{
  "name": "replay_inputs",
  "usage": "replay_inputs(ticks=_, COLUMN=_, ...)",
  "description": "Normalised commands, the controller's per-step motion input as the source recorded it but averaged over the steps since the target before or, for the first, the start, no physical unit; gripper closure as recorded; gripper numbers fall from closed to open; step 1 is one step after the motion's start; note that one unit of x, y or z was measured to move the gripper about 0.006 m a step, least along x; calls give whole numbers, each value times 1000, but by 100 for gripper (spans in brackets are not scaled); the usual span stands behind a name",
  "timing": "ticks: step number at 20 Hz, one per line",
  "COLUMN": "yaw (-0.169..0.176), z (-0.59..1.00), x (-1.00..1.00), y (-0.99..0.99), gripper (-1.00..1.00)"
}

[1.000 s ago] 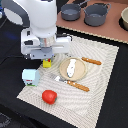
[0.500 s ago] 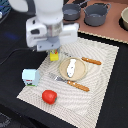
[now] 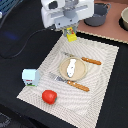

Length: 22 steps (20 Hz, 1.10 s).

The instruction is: Interact with the objects in diverse but meaningful ways.

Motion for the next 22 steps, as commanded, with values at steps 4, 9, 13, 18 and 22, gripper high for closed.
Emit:
replay_inputs(ticks=4, yaw=71, z=-544, x=665, y=26, gripper=100)
replay_inputs(ticks=9, yaw=54, z=-438, x=678, y=59, gripper=100)
replay_inputs(ticks=13, yaw=18, z=189, x=401, y=261, gripper=-100)
replay_inputs(ticks=18, yaw=15, z=949, x=166, y=393, gripper=-100)
replay_inputs(ticks=22, yaw=22, z=1000, x=43, y=414, gripper=-100)
